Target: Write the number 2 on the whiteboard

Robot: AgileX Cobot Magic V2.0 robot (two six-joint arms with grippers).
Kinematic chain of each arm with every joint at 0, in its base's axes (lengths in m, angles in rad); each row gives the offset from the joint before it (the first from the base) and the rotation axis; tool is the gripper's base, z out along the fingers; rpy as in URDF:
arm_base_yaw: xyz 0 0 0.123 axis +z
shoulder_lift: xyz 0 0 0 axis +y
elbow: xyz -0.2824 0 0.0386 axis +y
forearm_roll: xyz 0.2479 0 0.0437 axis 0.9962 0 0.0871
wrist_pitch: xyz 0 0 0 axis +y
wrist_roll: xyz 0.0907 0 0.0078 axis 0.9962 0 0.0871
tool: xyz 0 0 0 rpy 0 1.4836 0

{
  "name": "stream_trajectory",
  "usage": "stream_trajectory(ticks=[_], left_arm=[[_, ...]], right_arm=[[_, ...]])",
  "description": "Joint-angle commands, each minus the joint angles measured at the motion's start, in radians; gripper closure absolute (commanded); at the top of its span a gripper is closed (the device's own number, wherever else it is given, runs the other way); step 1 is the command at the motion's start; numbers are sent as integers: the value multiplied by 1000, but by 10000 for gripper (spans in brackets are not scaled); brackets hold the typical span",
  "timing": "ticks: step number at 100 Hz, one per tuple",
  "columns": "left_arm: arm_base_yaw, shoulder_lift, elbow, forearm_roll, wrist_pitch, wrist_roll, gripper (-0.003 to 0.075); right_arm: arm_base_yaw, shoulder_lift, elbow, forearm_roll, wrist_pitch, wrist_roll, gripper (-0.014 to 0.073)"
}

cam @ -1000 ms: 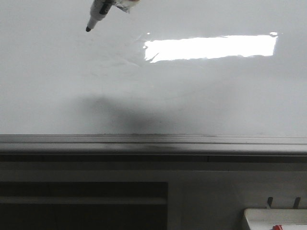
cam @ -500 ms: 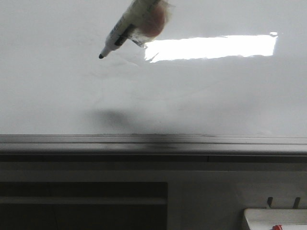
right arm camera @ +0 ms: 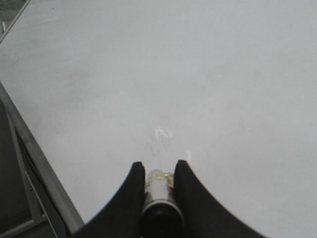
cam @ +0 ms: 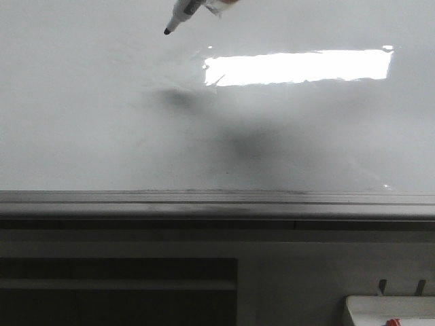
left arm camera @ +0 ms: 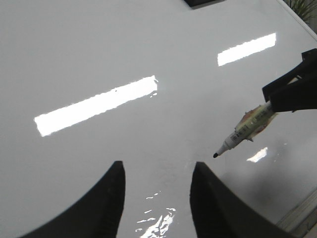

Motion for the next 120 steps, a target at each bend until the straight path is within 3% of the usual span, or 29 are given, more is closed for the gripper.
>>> stream_trajectory(ticks=[1,38,83,120], left_arm=[[4,8,-27,3,-59,-6,441],[4,8,-27,29,-65,-6,441],[4,8,-27,29,-65,-6,441],[4,8,-27,29,-65,-6,441]], right_arm=[[-18,19,-78,-3,-35,0,664],[-51,128,-181,-21,33,-2,664],[-96,161,-182,-21,-47,-28,664],[-137,95,-115,-13,129,-28,662]])
